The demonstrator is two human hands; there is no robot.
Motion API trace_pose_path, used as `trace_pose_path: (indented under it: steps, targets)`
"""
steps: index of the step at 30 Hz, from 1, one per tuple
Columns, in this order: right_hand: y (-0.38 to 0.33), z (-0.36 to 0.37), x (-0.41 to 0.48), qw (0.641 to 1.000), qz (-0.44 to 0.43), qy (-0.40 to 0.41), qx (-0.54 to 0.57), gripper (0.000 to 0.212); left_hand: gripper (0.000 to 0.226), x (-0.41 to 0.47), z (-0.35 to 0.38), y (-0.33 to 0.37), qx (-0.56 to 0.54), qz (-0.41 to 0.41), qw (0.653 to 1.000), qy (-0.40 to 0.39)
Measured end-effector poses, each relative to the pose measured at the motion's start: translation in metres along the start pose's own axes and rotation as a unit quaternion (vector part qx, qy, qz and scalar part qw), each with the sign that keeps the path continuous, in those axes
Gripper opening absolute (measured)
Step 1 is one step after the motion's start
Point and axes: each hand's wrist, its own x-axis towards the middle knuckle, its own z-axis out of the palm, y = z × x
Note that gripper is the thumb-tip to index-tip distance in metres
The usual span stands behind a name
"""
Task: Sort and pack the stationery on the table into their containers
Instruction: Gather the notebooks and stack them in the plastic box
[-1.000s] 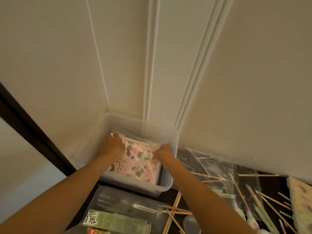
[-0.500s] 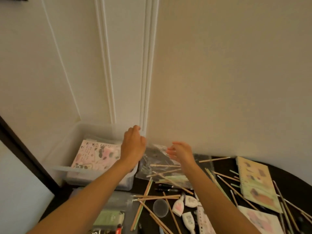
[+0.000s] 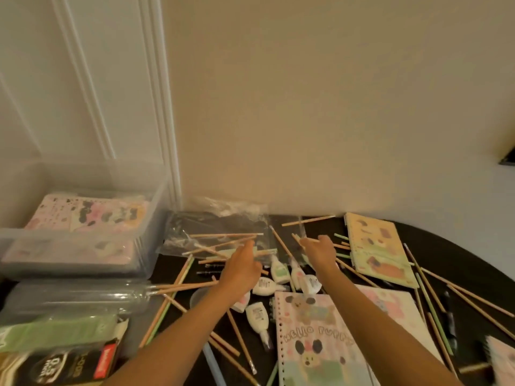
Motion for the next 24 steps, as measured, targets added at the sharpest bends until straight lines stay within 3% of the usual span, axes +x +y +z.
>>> trace_pose_path:
  steps: [4,6,12,16,19,24]
  targets:
    - [0.010,0.007,0.022,0.998,-0.042,0.037,-0.036,0.029,0.051,0.008,0.024,-0.006,-0.019,0.002,0.999,0.043]
    - [0.013,0.009,0.025,1.000,-0.029,0.009,0.004,0.016,0.051,0.009,0.033,-0.006,-0.033,0.014,0.997,0.071]
    - [0.037,-0.001,-0.012,0.984,-0.065,-0.082,0.145,0.020,0.042,-0.016,0.055,-0.001,-0.129,0.042,0.979,0.154]
    - [0.056,-0.028,-0.068,0.958,-0.105,-0.152,0.217,0.016,0.049,-0.051,0.060,0.011,-0.192,0.037,0.961,0.193]
    - [0.068,-0.046,-0.098,0.947,-0.127,-0.215,0.202,0.010,0.054,-0.066,0.063,0.016,-0.246,0.044,0.946,0.207]
    - [0.100,-0.062,-0.127,0.943,-0.120,-0.283,0.125,0.011,0.041,-0.097,0.060,0.002,-0.319,0.020,0.922,0.217]
